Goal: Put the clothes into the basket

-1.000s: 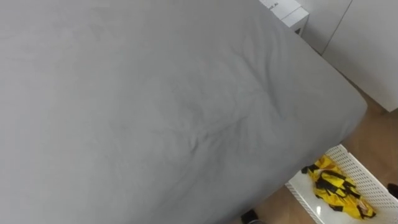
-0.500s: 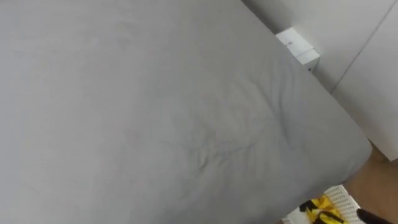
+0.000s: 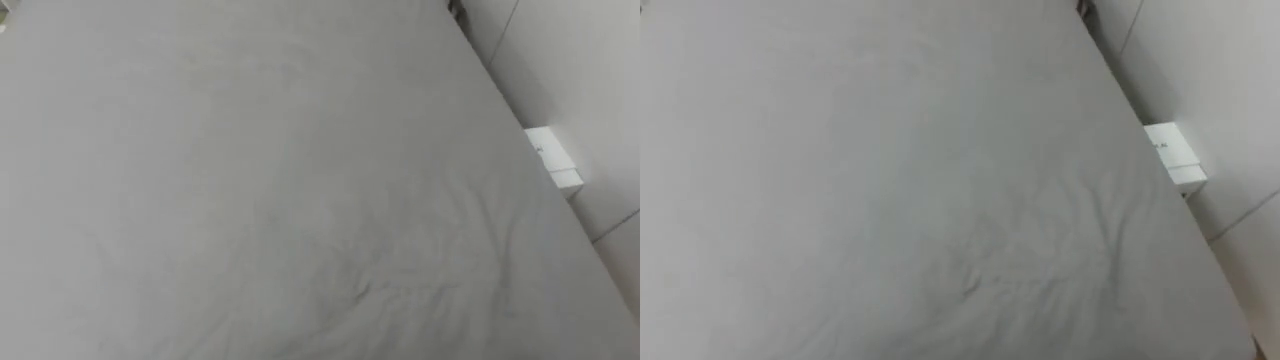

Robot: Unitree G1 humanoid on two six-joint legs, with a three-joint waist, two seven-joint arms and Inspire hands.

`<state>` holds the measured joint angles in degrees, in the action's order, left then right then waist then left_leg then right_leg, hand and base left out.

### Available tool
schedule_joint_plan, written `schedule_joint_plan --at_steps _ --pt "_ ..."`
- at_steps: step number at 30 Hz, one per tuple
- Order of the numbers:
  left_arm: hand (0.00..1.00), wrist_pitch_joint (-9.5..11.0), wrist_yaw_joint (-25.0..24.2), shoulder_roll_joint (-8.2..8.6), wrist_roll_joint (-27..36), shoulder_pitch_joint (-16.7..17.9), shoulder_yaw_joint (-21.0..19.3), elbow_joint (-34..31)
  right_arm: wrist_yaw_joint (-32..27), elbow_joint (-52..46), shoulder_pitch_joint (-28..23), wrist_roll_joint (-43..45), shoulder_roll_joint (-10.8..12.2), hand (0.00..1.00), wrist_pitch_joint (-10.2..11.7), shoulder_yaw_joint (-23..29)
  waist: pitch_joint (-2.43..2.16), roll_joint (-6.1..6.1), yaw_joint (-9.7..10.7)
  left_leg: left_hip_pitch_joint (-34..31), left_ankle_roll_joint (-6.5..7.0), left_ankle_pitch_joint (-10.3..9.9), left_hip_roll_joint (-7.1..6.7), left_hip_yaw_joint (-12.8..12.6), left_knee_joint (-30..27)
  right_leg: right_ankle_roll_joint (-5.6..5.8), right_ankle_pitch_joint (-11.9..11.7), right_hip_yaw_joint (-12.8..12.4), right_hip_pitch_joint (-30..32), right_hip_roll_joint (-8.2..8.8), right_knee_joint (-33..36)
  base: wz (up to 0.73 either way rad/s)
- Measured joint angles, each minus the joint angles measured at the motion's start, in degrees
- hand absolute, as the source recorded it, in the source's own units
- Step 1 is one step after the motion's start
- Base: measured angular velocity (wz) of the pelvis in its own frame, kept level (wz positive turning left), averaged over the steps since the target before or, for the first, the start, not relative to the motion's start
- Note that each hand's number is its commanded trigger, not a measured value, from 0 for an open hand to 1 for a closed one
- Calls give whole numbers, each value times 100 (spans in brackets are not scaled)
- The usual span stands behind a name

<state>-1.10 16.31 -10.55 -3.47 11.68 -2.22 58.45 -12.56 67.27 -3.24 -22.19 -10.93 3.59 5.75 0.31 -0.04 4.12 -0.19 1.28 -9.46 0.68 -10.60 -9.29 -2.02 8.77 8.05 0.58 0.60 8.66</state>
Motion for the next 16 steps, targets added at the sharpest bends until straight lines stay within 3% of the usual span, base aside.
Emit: schedule_joint_plan --at_steps 3,7,10,16 --pt "0 5 0 27 1 13 3 0 -53 16 -78 88 2 0 -96 -15 0 -24 -22 103 1 0 -29 50 8 19 40 5 -129 17 2 14" --pt "0 31 0 51 -110 1 -40 4 -129 33 -139 373 12 0 -229 -59 -1 -59 -198 160 1 0 -28 63 19 17 43 18 -172 13 3 0" --pt "0 112 0 85 -105 7 -100 4 -188 168 -139 434 -7 0 -237 -184 -12 -80 -308 194 1 -1 -29 65 48 17 42 17 -193 11 7 0" --pt "0 170 -17 88 -109 29 -129 10 -297 208 -144 501 -11 0 -239 -245 -7 -83 -325 280 1 -3 -33 68 89 18 45 7 -272 11 -2 0"
